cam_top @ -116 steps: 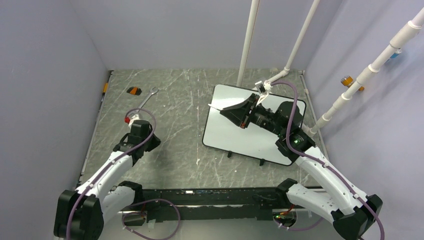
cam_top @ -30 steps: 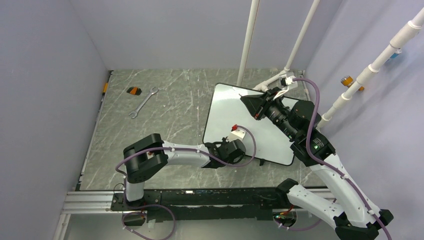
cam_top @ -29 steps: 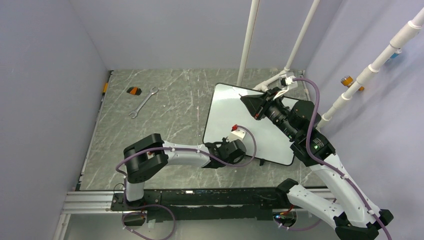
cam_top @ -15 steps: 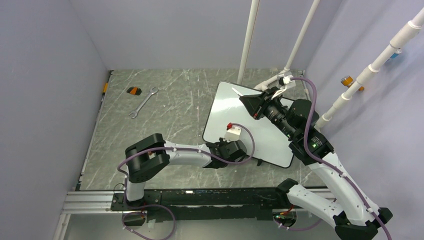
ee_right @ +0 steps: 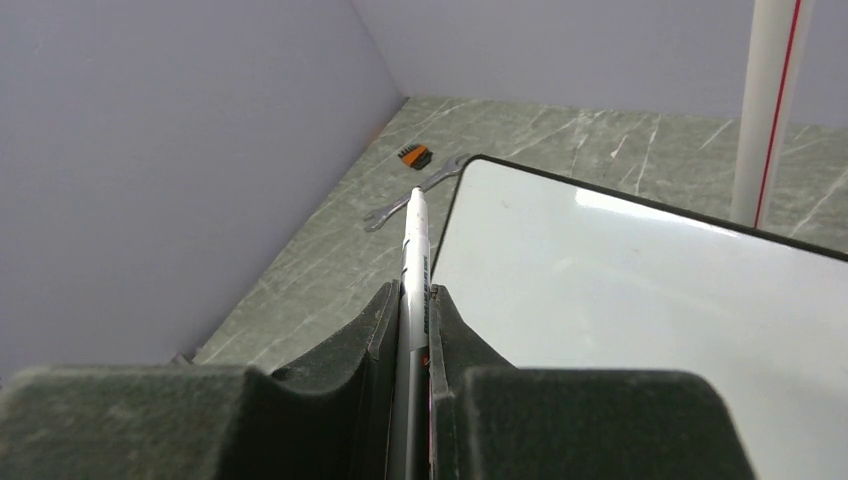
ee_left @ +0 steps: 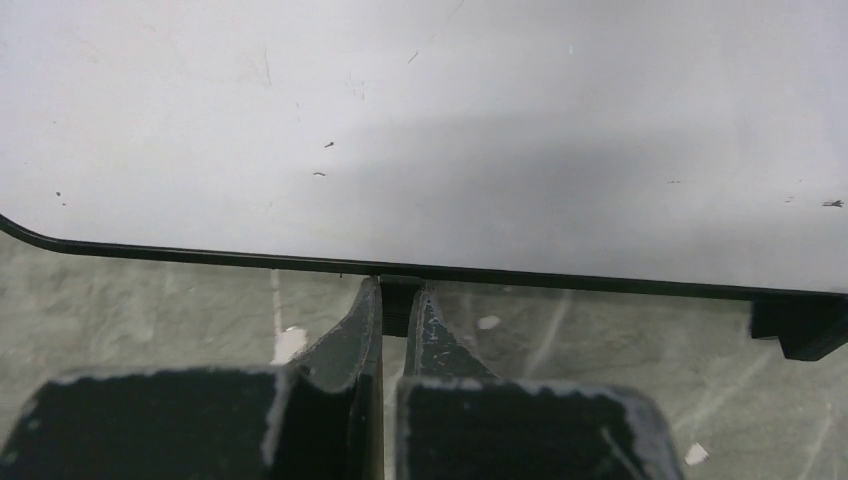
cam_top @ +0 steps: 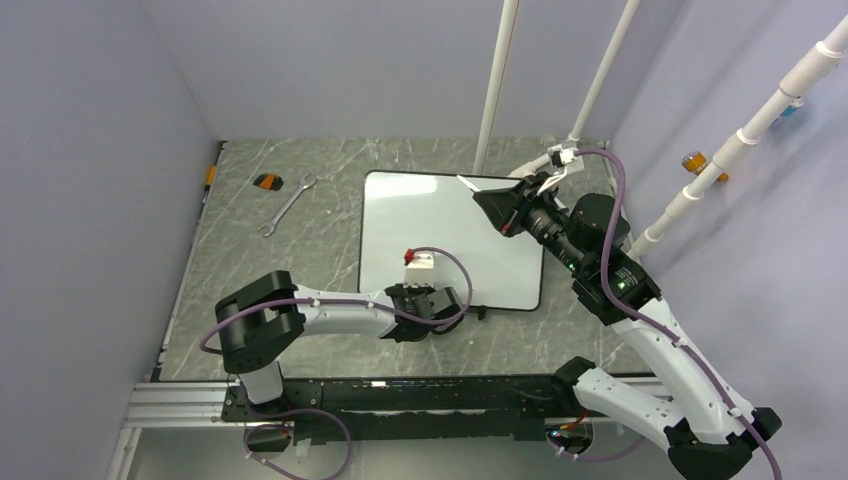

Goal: Write a sentence on the whiteboard
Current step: Move the whiteboard stand to the center of the board.

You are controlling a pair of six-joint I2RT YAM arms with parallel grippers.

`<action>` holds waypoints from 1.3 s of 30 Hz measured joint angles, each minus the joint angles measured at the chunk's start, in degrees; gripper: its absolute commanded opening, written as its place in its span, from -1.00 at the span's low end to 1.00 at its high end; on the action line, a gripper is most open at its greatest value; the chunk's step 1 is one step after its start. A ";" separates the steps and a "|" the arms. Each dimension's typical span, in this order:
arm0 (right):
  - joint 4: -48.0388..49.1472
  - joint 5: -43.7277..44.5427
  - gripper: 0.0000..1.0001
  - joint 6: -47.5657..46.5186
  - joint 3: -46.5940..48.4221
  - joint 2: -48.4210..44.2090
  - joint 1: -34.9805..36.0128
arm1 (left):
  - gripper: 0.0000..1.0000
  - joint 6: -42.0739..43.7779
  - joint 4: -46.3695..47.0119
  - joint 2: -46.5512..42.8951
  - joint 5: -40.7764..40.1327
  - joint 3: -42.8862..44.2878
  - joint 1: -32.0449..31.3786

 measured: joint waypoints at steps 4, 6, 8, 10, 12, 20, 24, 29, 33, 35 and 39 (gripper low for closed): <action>0.70 -0.81 -1.00 0.94 0.00 0.37 0.00 | -1.00 -6.78 -4.26 -2.08 -1.68 -2.01 0.94; 1.16 -1.05 -1.00 1.33 0.00 0.66 0.00 | -1.00 -10.12 -5.99 -3.34 -2.36 -3.37 1.53; 1.64 -1.11 -1.00 1.73 0.00 0.96 0.00 | -1.00 -13.42 -7.67 -4.72 -3.08 -4.85 2.27; 1.97 -1.22 -1.00 2.03 0.00 1.25 0.00 | -1.00 -16.83 -8.31 -6.56 -3.13 -6.78 3.15; 2.21 -1.31 -1.00 2.36 0.00 1.57 0.00 | -1.00 -19.08 -8.46 -8.50 -3.43 -8.98 3.76; 2.51 -2.16 -1.00 2.97 0.00 2.36 0.00 | -1.00 -30.27 -12.15 -12.00 -4.52 -12.68 5.44; 2.67 -2.16 -1.00 2.99 -0.13 2.23 0.00 | -1.00 -35.30 -14.36 -11.63 -4.87 -12.26 5.75; 2.91 -2.16 -1.00 2.99 -0.70 2.19 0.00 | -1.00 -36.76 -18.38 -8.55 -5.29 -8.76 5.51; 2.89 -2.03 -1.00 2.91 -0.76 1.95 0.00 | -1.00 -37.59 -23.74 -4.24 -6.75 -4.33 4.24; 2.86 -1.95 -1.00 2.80 -0.79 1.55 0.00 | -1.00 -38.34 -25.97 -2.54 -7.41 -2.71 3.80; 2.89 -1.77 -1.00 2.71 -0.90 0.44 0.00 | -1.00 -38.86 -27.89 -1.25 -7.69 -1.31 3.54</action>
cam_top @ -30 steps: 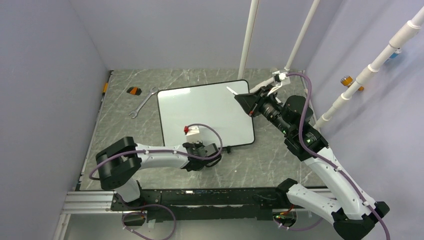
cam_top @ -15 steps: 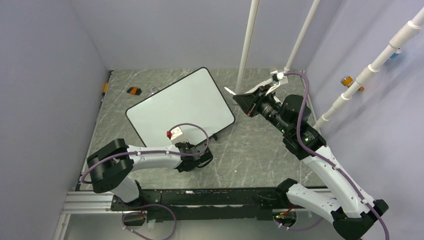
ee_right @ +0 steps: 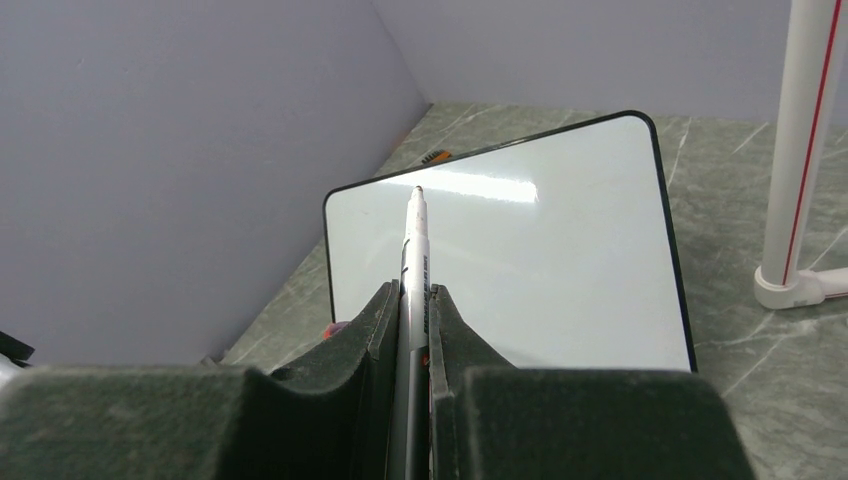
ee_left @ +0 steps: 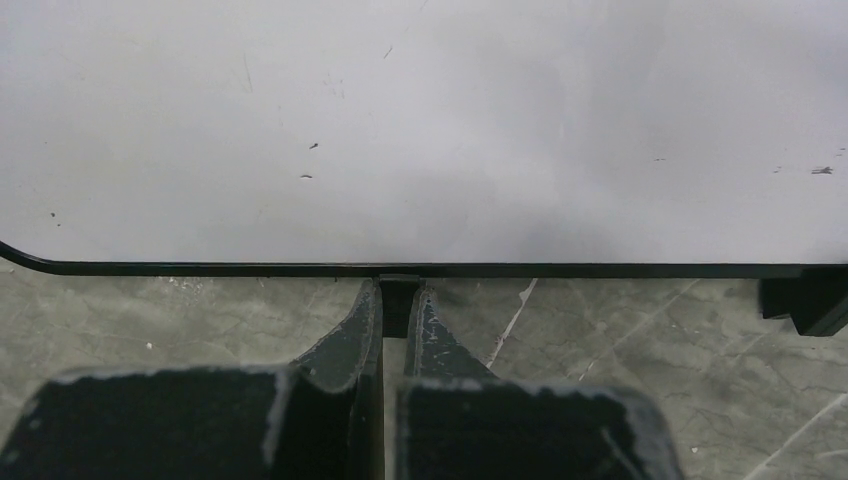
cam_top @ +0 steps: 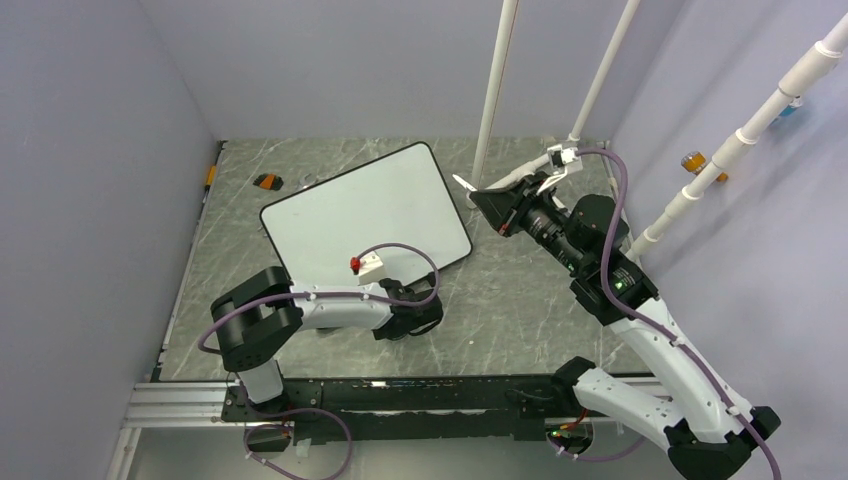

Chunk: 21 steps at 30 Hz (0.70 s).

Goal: Write a sentence on the whiteboard
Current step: Move the whiteboard stand to the center of the board.

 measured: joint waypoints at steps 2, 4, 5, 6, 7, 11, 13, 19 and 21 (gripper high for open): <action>-0.02 0.31 -1.00 -0.09 -0.20 -0.44 0.00 | -0.96 0.09 -0.44 0.00 0.20 0.09 -0.07; -0.22 0.76 -1.00 -0.28 -0.37 -0.79 0.00 | -0.89 0.22 -1.01 0.02 0.42 0.22 -0.20; -0.31 0.83 -1.00 -0.39 -0.48 -0.94 0.00 | -0.86 0.28 -1.22 0.07 0.48 0.28 -0.28; -0.55 0.98 -1.00 -0.48 -0.57 -1.11 0.00 | -0.79 0.33 -1.44 0.11 0.55 0.37 -0.42; -0.70 1.05 -1.00 -0.63 -0.63 -1.25 0.00 | -0.74 0.52 -1.62 0.11 0.57 0.39 -0.63; -1.27 1.44 -1.00 -1.33 -0.63 -1.70 0.00 | -0.38 1.36 -2.12 0.02 0.72 0.28 -1.62; -1.40 1.70 -1.00 -1.70 -0.63 -2.03 0.00 | -0.15 1.99 -1.99 -0.33 1.81 -0.17 -1.92; -1.70 2.56 -1.00 -2.67 -0.63 -3.02 0.00 | 0.60 5.27 -2.25 -3.10 4.72 -3.10 -4.04; -1.77 2.75 -1.00 -2.99 -0.63 -3.13 0.00 | 0.71 6.84 -2.27 -4.94 4.96 -3.45 -4.50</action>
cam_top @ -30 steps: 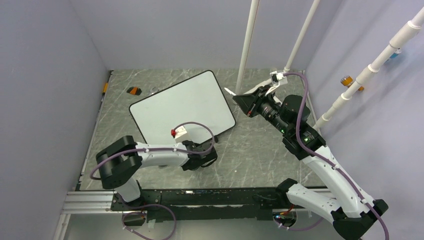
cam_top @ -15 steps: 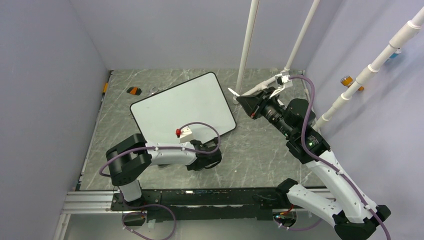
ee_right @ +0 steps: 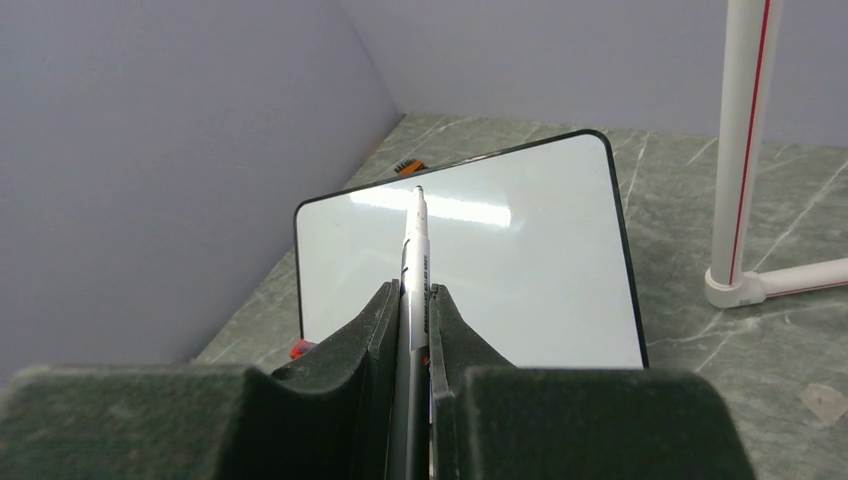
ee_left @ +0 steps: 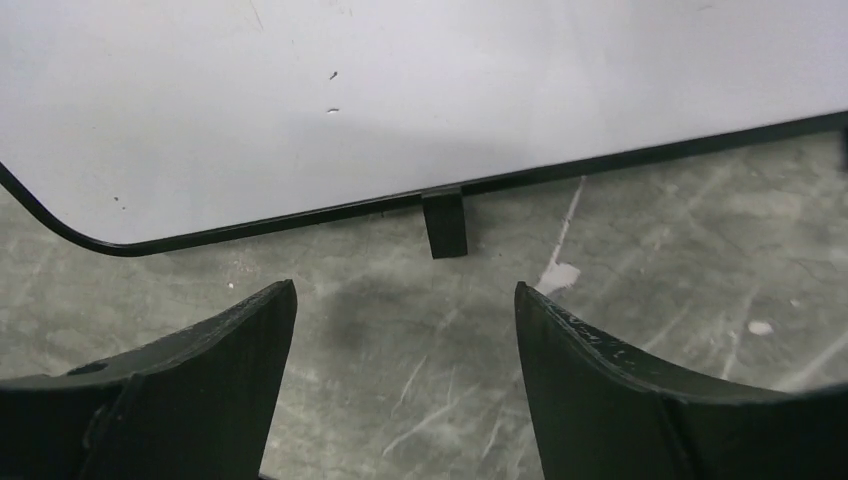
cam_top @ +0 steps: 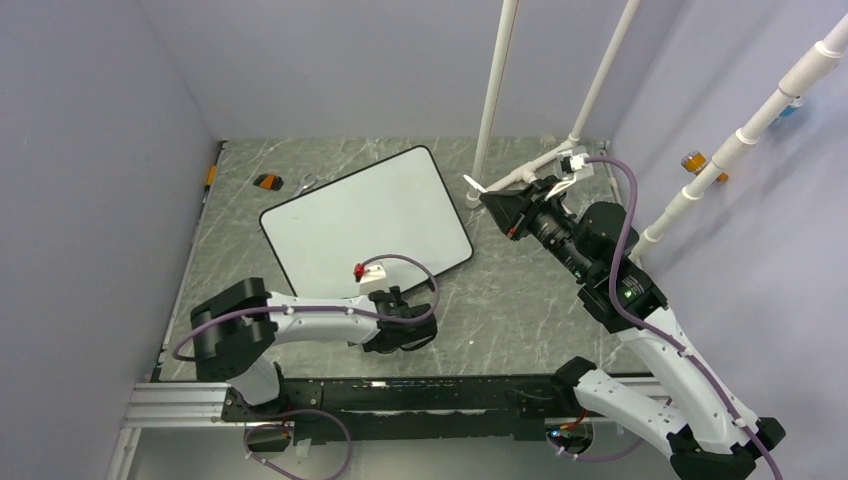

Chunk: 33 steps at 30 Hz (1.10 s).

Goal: Write a sentence on the whiteboard
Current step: Move the whiteboard stand to the center of the board.

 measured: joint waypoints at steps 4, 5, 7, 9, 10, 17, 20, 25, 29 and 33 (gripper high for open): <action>-0.52 0.17 -1.00 -0.59 0.00 -0.07 0.00 | 0.74 8.07 1.64 -4.26 1.20 -0.35 -0.24; -0.81 0.20 -1.00 -0.79 0.00 -0.07 0.00 | 0.78 11.02 2.38 -5.27 1.81 -0.26 -0.26; -1.38 0.22 -1.00 -0.98 0.00 -0.07 0.00 | 0.84 17.73 3.23 -7.50 3.28 0.22 -0.42; -1.84 0.22 -1.00 -1.16 0.00 -0.07 0.00 | 0.86 23.76 3.89 -10.08 4.42 0.74 -0.61; -1.99 0.22 -1.00 -1.31 0.00 -0.07 0.00 | 0.87 27.36 4.20 -11.98 4.92 1.07 -0.66; -2.51 0.15 -1.00 -1.49 0.00 -0.07 0.00 | 0.95 48.92 7.48 -28.09 8.02 3.87 2.40; -2.56 -0.04 -1.00 -1.46 0.00 0.00 0.00 | 0.96 58.12 11.04 -34.84 13.79 3.93 11.61; -3.06 -0.50 -1.00 -1.46 0.13 0.26 0.00 | 0.99 70.75 13.11 -37.83 26.38 5.79 27.80; -3.37 -0.96 -1.00 -1.44 0.55 0.85 0.00 | 0.99 78.90 13.46 -33.97 39.17 11.10 36.70; -3.87 -1.84 -1.00 -1.42 0.57 1.25 0.00 | 0.99 84.17 14.23 -28.87 51.23 15.26 46.10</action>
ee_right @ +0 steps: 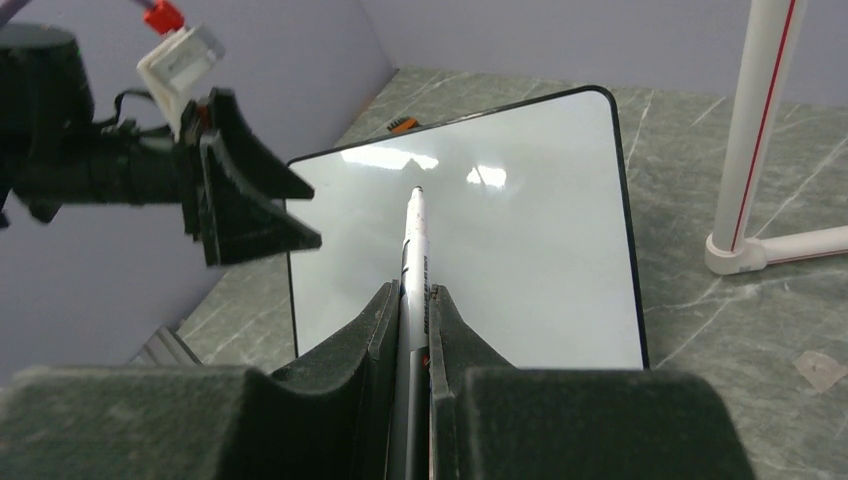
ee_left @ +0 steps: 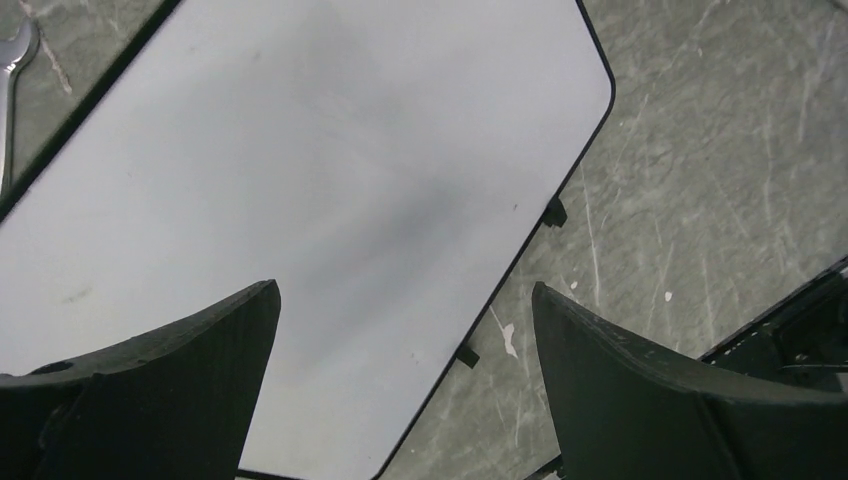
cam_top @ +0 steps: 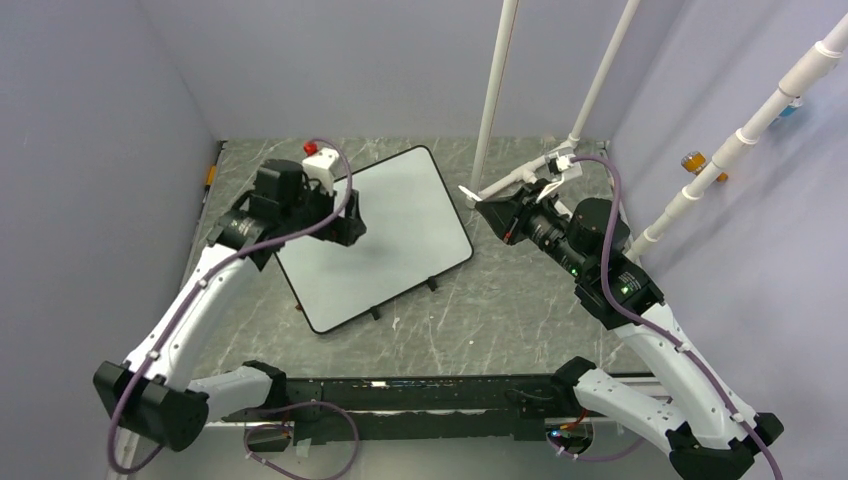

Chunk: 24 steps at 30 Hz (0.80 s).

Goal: Write a sentence on the whiteboard
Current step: Move the whiteboard stand to the center of the board, then write a sentence on the whiteboard.

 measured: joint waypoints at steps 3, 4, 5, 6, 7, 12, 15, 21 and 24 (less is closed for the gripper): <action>-0.55 -0.20 -1.00 0.02 0.02 0.04 0.00 | 0.96 1.81 0.70 3.52 8.07 2.32 6.84; -0.68 -0.22 -1.00 0.02 0.02 0.04 0.00 | 0.93 2.51 0.72 4.83 10.29 3.54 8.74; -0.83 -0.24 -1.00 0.02 0.02 0.07 0.00 | 0.87 3.02 0.61 6.21 12.13 5.05 10.47; -0.94 -0.24 -1.00 0.02 0.02 0.09 0.00 | 0.79 3.45 0.50 7.45 13.53 6.56 11.56; -1.03 -0.28 -1.00 0.07 0.02 0.17 0.00 | 0.73 4.37 -0.04 9.14 15.32 8.90 12.79; -1.27 -0.96 -1.00 0.46 0.02 1.03 0.00 | 0.65 8.44 -2.08 18.34 23.54 21.68 17.77; -1.16 -1.66 -1.00 0.81 0.02 1.57 0.00 | 0.60 10.14 -2.78 23.74 29.62 25.90 21.70; -1.14 -2.73 -1.00 1.25 0.02 2.84 0.00 | 0.50 12.04 -6.01 35.12 41.51 28.76 28.72; -1.16 -2.82 -1.00 1.22 0.02 3.32 0.00 | 0.52 13.09 -7.91 39.26 43.98 28.96 30.10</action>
